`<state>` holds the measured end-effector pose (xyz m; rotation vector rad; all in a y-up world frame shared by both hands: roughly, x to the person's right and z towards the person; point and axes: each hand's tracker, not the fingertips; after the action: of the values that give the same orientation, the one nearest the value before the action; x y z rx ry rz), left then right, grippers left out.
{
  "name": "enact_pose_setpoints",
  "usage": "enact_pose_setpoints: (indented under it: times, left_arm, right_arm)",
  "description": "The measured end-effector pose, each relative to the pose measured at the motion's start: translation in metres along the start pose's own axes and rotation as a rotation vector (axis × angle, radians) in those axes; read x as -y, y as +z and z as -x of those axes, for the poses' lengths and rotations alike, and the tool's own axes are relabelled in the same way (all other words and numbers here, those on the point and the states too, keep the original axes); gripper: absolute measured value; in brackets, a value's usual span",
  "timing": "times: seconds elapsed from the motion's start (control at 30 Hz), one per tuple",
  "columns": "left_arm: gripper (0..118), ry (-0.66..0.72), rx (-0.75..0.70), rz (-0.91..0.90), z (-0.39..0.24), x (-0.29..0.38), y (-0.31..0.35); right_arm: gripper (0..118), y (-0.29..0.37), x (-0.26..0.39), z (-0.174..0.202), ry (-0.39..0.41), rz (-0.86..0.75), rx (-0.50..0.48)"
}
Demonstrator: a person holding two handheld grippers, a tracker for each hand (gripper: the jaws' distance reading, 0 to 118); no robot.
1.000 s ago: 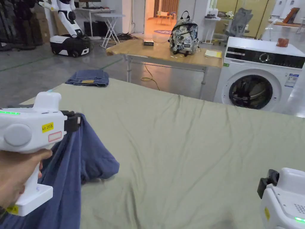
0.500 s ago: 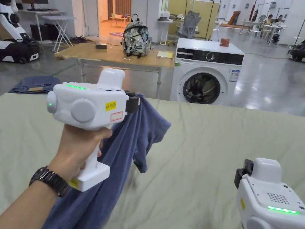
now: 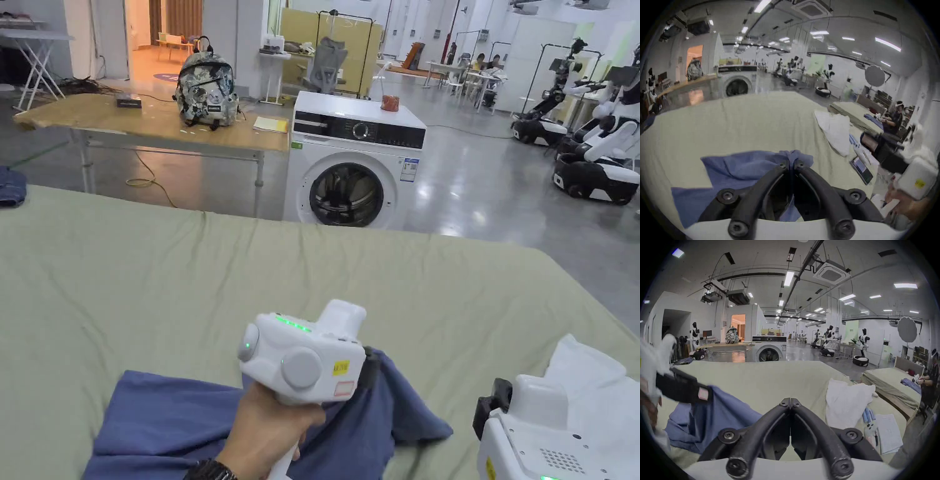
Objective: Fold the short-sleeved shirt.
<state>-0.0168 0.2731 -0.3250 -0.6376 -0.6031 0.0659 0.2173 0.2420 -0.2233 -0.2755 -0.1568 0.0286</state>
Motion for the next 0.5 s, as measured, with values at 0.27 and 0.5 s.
enact_pose_setpoints:
  times: [0.27,0.5]
  left_arm:
    - [72,0.021,-0.021,-0.041,0.010,0.016,0.021]
    - [78,0.059,-0.163,-0.192,0.047,0.025,0.104]
  right_arm:
    - [0,-0.006,0.007,0.003,-0.003,0.029,-0.011]
    - [0,-0.007,-0.003,0.028,-0.005,-0.002,-0.065]
